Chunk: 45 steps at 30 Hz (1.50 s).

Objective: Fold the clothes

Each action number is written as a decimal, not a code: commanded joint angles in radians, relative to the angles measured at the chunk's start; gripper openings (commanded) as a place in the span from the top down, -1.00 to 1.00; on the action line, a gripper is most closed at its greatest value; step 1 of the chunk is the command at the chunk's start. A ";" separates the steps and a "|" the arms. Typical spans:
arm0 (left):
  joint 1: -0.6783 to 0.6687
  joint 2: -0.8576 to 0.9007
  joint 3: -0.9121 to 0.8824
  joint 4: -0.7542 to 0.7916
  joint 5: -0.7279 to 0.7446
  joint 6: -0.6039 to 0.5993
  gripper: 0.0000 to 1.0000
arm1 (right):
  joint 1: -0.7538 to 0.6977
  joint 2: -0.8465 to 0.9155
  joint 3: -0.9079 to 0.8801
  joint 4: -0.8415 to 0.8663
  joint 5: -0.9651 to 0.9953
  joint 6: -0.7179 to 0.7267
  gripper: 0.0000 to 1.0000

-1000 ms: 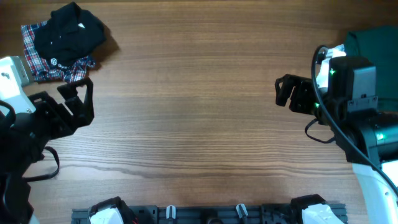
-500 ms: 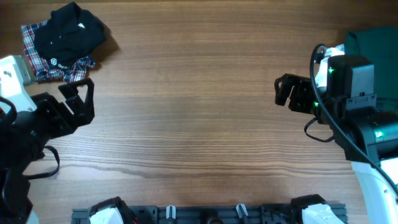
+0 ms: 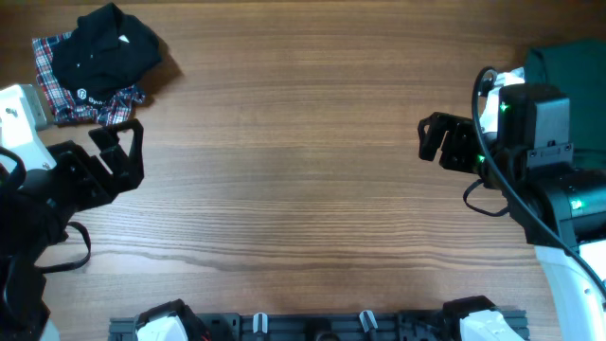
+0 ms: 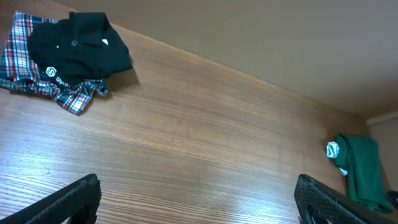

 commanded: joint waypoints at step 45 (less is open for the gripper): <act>-0.001 0.000 -0.003 -0.005 0.019 0.019 -0.99 | -0.152 -1.100 -1.297 1.074 -0.079 -0.196 -0.99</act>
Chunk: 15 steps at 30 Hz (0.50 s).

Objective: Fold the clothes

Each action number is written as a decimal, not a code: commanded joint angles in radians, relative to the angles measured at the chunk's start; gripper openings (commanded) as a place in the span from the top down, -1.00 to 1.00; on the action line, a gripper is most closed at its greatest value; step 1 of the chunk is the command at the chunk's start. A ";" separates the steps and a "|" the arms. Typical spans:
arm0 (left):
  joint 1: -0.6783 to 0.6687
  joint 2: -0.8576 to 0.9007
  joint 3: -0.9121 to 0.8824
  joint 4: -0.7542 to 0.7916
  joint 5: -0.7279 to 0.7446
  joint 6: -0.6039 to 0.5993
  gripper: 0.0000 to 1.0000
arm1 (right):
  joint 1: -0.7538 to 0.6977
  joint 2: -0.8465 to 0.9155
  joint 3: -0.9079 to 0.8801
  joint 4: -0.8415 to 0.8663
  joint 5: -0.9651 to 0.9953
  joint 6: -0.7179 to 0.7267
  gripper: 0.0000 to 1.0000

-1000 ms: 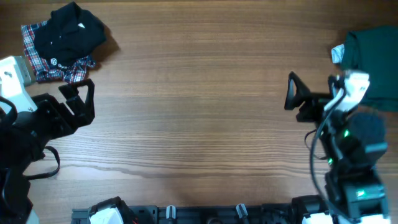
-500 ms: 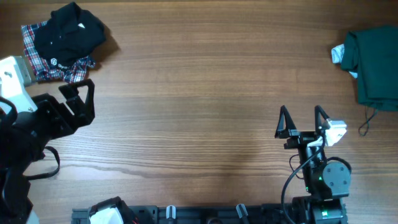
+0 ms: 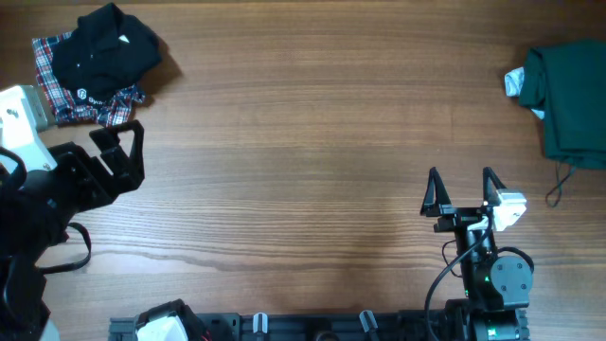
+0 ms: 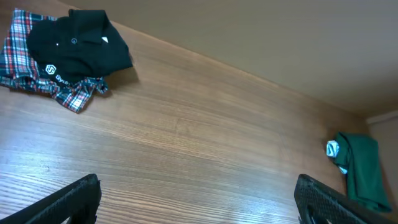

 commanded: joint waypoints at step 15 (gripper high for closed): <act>-0.001 0.000 -0.003 0.002 0.019 0.019 -0.99 | -0.027 -0.039 -0.050 -0.013 -0.070 -0.061 -1.00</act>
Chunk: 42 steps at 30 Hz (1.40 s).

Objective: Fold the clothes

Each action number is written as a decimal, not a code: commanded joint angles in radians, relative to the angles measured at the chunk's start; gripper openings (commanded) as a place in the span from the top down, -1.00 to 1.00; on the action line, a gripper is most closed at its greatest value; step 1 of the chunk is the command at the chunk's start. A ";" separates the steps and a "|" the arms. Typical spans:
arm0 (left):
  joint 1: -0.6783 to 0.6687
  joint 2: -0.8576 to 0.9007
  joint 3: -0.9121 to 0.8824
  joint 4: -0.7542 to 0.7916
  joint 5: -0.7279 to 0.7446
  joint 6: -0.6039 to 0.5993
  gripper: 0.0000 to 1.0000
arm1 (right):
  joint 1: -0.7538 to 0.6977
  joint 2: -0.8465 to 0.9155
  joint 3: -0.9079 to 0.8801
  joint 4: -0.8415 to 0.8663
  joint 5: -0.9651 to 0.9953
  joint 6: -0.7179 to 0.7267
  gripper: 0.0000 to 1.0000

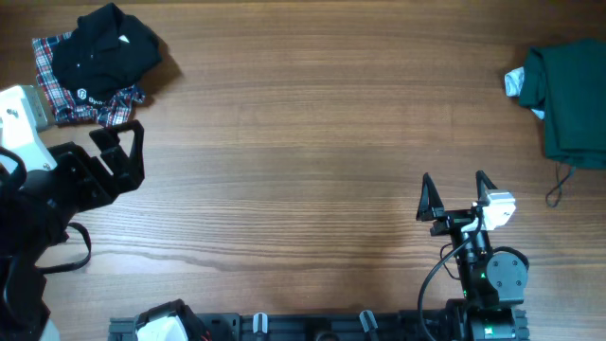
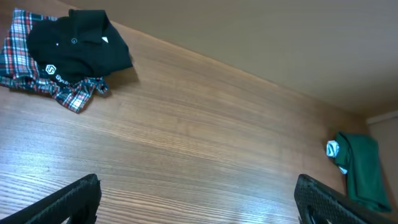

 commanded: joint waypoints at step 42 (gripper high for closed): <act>-0.273 -0.656 -1.464 1.330 0.098 0.019 -0.99 | -0.007 -0.005 -0.004 0.009 -0.019 -0.017 -0.99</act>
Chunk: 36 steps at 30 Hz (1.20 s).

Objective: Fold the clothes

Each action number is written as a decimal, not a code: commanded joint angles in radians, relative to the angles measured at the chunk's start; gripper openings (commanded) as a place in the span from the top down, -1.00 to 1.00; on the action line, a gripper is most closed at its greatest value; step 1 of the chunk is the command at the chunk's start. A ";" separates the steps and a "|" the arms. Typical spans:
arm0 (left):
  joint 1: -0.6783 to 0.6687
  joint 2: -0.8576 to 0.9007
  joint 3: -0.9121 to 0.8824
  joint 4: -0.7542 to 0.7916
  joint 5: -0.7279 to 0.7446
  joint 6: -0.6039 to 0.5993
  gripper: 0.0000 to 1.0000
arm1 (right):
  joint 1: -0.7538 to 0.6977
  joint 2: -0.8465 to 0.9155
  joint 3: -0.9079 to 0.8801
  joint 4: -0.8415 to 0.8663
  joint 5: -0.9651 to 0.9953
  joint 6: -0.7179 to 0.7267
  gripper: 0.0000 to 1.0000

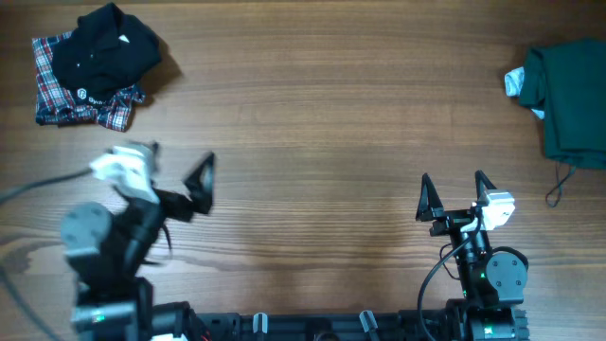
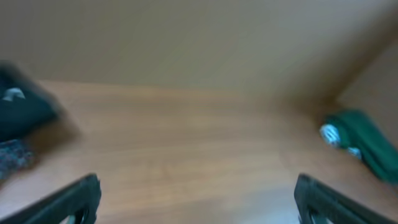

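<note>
A black polo shirt (image 1: 106, 45) lies crumpled on a red plaid shirt (image 1: 57, 99) at the table's far left corner. A dark green garment (image 1: 571, 99) lies folded at the far right edge, a white tag at its left end. My left gripper (image 1: 178, 163) is at the front left, open and empty, far from both piles. The left wrist view is blurred: the black shirt (image 2: 18, 109) is at its left, the green garment (image 2: 362, 142) at its right, and the fingers (image 2: 78, 198) are wide apart. My right gripper (image 1: 453, 192) stands open and empty at the front right.
The wooden table (image 1: 312, 123) stretches between the two piles. A black rack (image 1: 312, 327) with the arm bases runs along the front edge. A thin dark cord (image 1: 559, 185) hangs from the green garment near the right edge.
My left arm has moved from the table's left edge to the front left, and its camera now faces straight across the table. Its view is blurred. The right arm has not moved.
My right gripper was first high by the green garment at the right, open. Then it stood low at the front right, clear of the garment, and stayed there. My left arm kept to the left edge until now. Both piles lie unchanged.
</note>
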 commanded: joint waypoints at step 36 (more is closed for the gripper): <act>-0.094 -0.516 -0.564 0.201 -0.280 0.007 -1.00 | -0.007 -0.005 -0.001 0.005 -0.016 -0.018 -0.99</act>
